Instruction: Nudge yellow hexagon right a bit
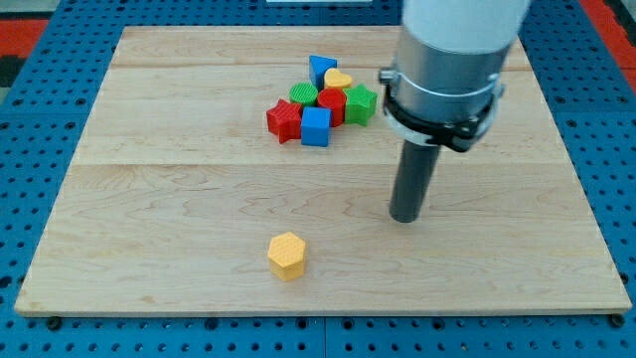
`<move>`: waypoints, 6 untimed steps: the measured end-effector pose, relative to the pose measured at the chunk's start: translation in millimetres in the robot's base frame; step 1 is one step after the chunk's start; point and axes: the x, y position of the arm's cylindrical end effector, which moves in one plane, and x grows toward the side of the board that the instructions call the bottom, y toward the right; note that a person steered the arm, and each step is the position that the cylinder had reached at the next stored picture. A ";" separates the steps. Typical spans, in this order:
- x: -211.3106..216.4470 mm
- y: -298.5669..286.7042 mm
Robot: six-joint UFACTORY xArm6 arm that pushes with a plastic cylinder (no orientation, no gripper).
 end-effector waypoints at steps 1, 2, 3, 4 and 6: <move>1.5 -48.9; 8.3 -123.9; 11.5 -212.1; 35.0 -235.6; 46.3 -113.3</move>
